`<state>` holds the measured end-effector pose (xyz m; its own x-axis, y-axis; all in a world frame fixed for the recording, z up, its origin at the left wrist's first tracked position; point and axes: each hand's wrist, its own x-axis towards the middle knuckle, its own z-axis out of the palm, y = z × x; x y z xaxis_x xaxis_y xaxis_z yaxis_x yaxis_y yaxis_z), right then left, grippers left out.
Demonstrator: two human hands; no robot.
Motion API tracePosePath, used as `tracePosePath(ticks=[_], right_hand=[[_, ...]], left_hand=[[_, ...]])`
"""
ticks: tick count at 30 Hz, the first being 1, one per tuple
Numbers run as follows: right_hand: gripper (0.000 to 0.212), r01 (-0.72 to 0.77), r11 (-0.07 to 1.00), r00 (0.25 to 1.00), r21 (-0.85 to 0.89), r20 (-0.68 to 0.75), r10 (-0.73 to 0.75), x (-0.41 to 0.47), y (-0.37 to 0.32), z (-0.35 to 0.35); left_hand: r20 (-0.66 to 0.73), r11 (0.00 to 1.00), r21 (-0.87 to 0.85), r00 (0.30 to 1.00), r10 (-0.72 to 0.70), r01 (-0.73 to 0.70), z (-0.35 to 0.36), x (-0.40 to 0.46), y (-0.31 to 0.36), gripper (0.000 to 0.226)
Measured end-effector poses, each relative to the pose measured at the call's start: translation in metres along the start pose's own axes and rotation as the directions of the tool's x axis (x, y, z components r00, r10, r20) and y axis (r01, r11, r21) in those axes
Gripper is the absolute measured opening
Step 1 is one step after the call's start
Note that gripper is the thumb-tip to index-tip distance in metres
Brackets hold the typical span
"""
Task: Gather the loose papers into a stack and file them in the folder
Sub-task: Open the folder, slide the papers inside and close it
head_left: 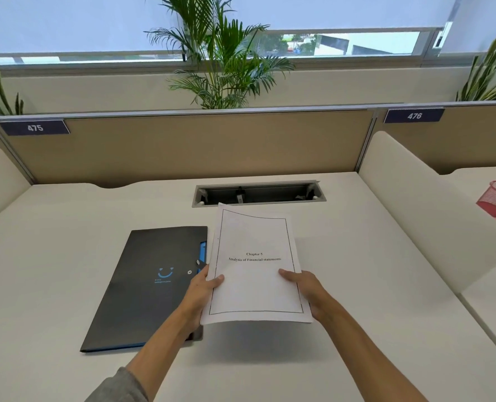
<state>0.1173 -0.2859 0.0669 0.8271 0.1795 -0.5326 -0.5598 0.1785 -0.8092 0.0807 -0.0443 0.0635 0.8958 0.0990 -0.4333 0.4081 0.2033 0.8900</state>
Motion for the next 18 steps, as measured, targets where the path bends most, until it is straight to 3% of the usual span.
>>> tracePosePath(ticks=[8, 11, 14, 16, 18], right_hand=[[0.023, 0.093, 0.995, 0.995, -0.047, -0.019, -0.094, 0.001, 0.007, 0.007], [0.019, 0.119, 0.991, 0.992, -0.053, -0.043, -0.122, 0.003, 0.009, 0.005], [0.018, 0.145, 0.987, 0.986, -0.064, -0.073, -0.150, 0.005, 0.009, 0.000], [0.018, 0.156, 0.984, 0.982, -0.081, -0.096, -0.163, 0.008, 0.011, -0.004], [0.019, 0.157, 0.983, 0.978, -0.092, -0.122, -0.168, 0.012, 0.013, -0.008]], left_hand=[[0.051, 0.998, 0.056, 0.999, -0.008, 0.006, -0.012, -0.005, 0.007, 0.026], [-0.036, 0.979, 0.175, 0.993, 0.114, -0.106, -0.018, -0.002, 0.009, 0.015], [-0.221, 0.818, 0.516, 0.882, 0.416, -0.256, -0.034, 0.011, 0.004, 0.006], [-0.256, 0.677, 0.707, 0.819, 0.514, -0.204, -0.046, 0.022, -0.001, 0.015], [-0.240, 0.516, 0.854, 0.829, 0.505, -0.067, -0.056, 0.034, -0.006, 0.036]])
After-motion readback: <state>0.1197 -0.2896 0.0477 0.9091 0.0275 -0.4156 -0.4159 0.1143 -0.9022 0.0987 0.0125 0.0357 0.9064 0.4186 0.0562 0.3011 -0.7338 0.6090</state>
